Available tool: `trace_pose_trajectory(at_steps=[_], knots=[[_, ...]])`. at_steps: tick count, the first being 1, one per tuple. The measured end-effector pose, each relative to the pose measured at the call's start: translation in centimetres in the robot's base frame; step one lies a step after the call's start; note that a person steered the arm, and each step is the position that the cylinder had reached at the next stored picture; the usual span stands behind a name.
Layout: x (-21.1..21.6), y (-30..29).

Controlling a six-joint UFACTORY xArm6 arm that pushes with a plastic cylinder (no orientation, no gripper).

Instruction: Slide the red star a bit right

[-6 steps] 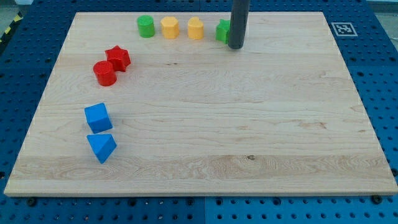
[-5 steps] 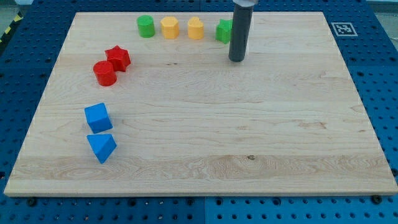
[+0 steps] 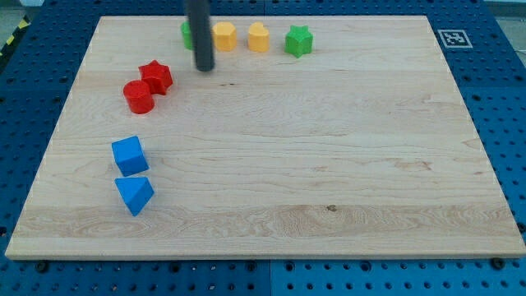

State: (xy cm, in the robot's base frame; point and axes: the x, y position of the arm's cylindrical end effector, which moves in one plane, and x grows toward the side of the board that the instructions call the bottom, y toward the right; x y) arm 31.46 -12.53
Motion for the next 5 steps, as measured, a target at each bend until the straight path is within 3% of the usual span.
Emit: trace_pose_trajectory(at_steps=[1,2,3,4,5], knots=[[-2.0,-6.5],[-0.5,-9.4],[2.9,-9.5],[3.2,-9.4],[5.2,-5.9]])
